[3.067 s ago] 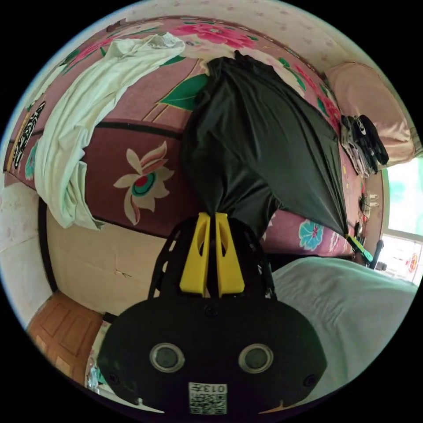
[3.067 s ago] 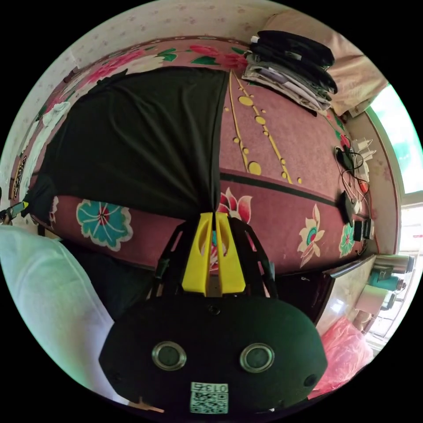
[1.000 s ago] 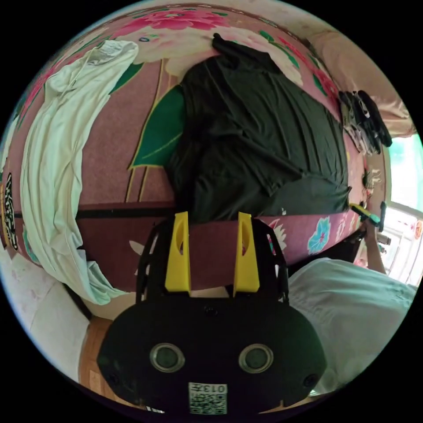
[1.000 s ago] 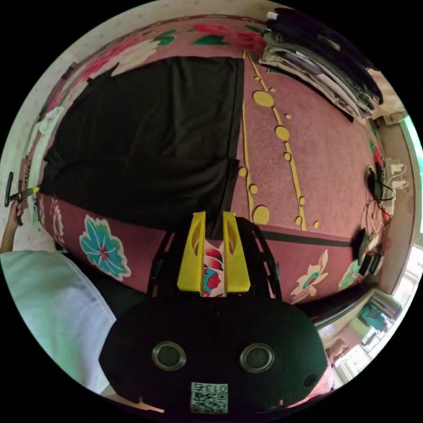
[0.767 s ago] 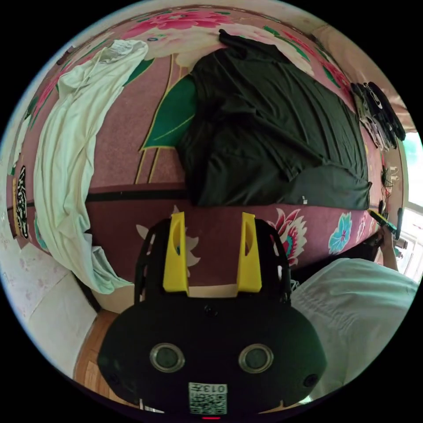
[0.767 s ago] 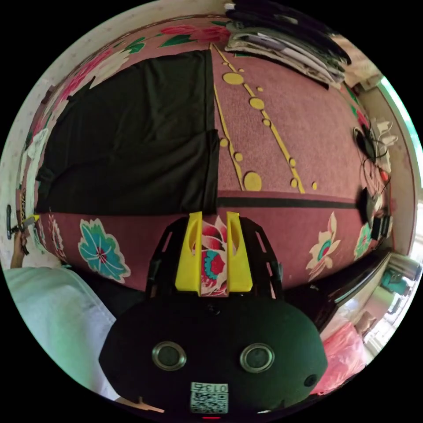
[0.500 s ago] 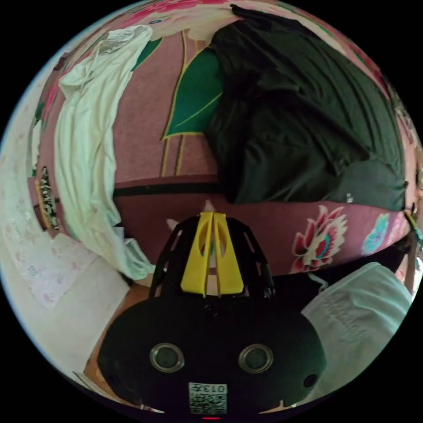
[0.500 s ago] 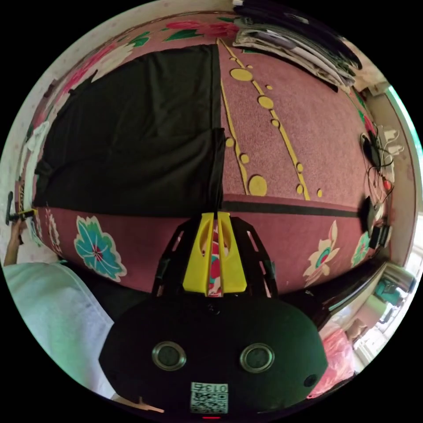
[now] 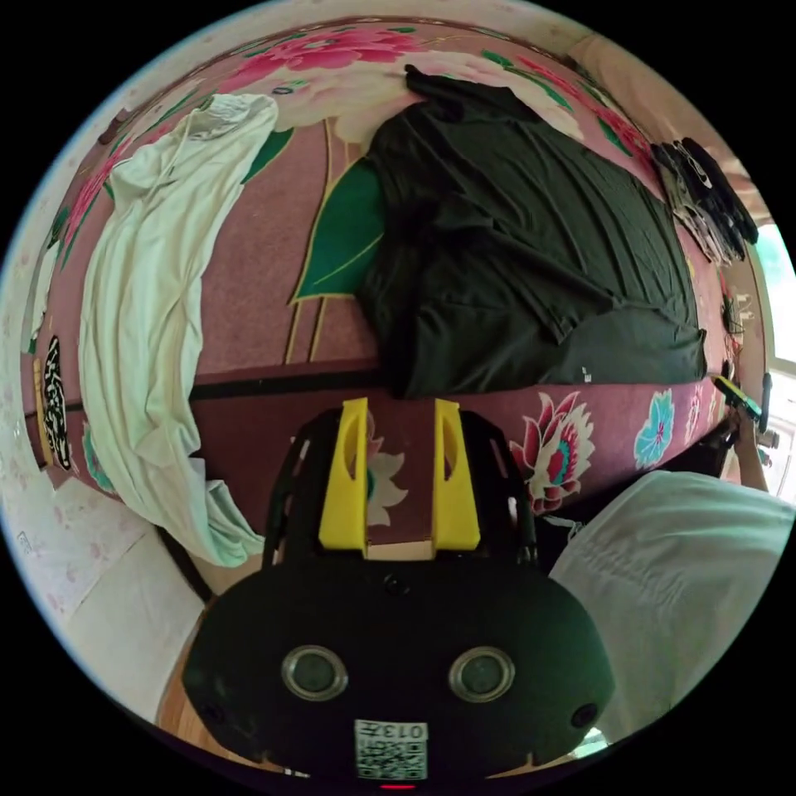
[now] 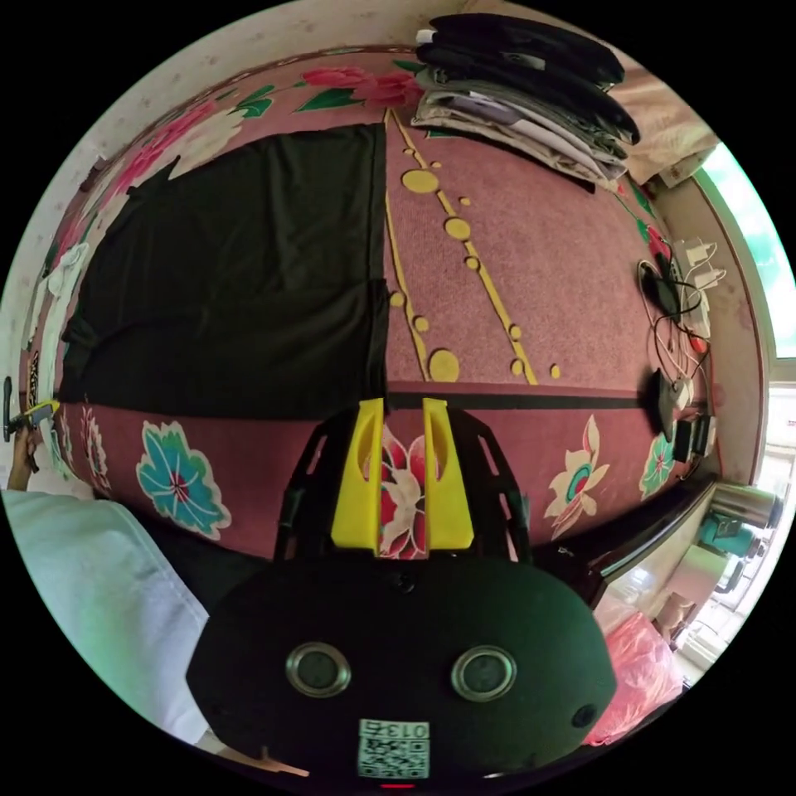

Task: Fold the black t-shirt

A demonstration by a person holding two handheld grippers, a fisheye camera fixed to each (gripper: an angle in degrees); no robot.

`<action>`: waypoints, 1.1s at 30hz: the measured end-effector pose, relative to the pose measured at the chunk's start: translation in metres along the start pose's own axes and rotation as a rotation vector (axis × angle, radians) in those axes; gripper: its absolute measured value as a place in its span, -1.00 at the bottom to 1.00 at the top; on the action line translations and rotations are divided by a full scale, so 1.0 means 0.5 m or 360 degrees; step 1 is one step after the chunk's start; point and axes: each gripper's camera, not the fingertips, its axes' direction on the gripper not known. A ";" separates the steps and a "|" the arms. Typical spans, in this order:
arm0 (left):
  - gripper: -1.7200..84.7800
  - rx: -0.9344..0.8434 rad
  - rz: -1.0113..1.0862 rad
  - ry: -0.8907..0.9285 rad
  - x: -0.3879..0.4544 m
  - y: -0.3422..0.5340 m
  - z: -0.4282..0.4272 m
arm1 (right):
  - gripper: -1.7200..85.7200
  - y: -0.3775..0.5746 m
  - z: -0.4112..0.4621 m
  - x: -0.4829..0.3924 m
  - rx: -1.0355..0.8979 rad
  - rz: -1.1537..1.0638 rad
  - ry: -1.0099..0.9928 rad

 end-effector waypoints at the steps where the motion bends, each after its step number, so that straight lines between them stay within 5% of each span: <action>1: -0.65 -0.0003 -0.0033 0.0014 -0.002 -0.006 0.011 | -0.77 0.001 0.013 -0.010 -0.0023 0.0003 -0.0036; 6: -0.72 -0.0013 -0.0171 0.0259 -0.024 -0.051 0.031 | -0.78 -0.006 0.065 -0.060 -0.0090 0.0033 -0.0159; 11: -0.92 -0.0177 -0.0150 0.0056 -0.026 -0.075 0.031 | -0.88 -0.011 0.078 -0.116 -0.0155 0.0039 -0.0128; 15: -0.93 -0.0177 -0.0139 0.0001 -0.065 -0.042 0.002 | -0.90 -0.001 0.069 -0.157 -0.0159 -0.0036 -0.0035; 20: -0.88 -0.0219 -0.0232 0.0318 -0.126 -0.016 0.040 | -0.87 0.020 0.084 -0.186 -0.0125 -0.0042 -0.0103; 25: -0.80 -0.0001 -0.0323 0.0234 -0.156 0.040 -0.020 | -0.80 0.047 -0.017 -0.215 0.0086 -0.0008 0.0128; 29: -0.71 0.0300 -0.0075 0.0036 -0.103 0.022 -0.094 | -0.79 0.014 -0.100 -0.426 0.0358 -0.0518 -0.0103; 33: -0.69 0.0233 0.0182 -0.0011 -0.028 -0.068 -0.080 | -0.78 -0.024 -0.108 -0.745 0.0459 -0.1175 -0.0434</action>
